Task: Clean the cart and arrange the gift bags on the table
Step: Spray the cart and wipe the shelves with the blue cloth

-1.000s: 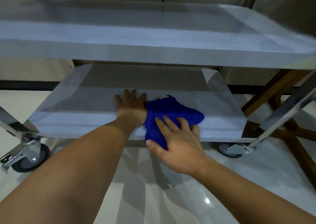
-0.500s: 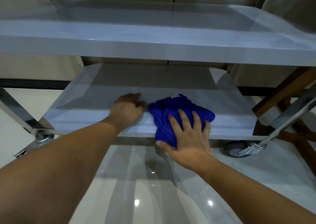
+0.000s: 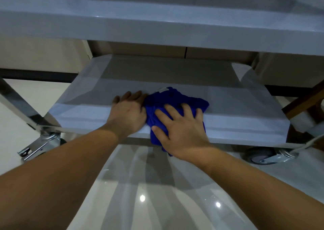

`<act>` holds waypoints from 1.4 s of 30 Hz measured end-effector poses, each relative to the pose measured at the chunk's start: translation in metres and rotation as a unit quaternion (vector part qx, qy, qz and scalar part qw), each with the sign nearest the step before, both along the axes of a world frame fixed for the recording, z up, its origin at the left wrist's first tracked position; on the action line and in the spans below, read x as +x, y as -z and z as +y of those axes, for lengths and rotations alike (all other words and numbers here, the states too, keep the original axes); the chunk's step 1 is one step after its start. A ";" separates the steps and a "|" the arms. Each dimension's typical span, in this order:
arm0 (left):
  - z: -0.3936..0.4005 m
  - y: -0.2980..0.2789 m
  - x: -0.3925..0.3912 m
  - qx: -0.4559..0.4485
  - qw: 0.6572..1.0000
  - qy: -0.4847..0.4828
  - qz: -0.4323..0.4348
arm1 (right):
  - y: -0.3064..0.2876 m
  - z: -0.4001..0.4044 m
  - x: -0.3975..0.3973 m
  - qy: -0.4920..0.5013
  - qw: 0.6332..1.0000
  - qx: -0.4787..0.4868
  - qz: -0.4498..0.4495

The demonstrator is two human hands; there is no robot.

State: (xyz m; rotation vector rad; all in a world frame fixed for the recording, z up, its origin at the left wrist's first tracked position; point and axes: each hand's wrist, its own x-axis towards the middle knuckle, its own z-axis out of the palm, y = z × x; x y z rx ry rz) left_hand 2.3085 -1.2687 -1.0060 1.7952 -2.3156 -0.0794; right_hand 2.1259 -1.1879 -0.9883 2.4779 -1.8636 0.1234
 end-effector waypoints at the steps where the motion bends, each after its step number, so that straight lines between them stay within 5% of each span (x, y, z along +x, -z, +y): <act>1: 0.000 0.001 0.001 -0.015 1.000 0.001 0.025 | -0.001 -0.010 0.001 0.003 1.000 0.001 -0.002; 8: -0.004 0.012 0.002 -0.084 0.996 0.005 0.018 | 0.003 -0.105 0.008 0.048 0.995 0.086 -0.006; 22: 0.001 0.013 -0.002 -0.116 0.989 -0.032 0.082 | 0.001 -0.278 0.005 0.132 0.988 0.048 -0.064; 30: -0.001 0.012 -0.001 -0.111 0.990 -0.036 0.078 | -0.012 -0.268 0.008 0.080 0.971 0.065 -0.215; 35: -0.004 0.014 0.000 -0.114 0.991 -0.038 0.059 | -0.012 -0.244 0.015 0.075 0.993 0.067 -0.063; 38: 0.003 0.008 -0.001 -0.121 0.982 -0.142 0.036 | -0.011 -0.197 0.029 0.070 0.995 0.061 -0.032; 42: 0.013 -0.001 0.005 -0.148 0.950 -0.197 0.191 | -0.013 -0.119 0.040 0.064 0.995 0.067 -0.047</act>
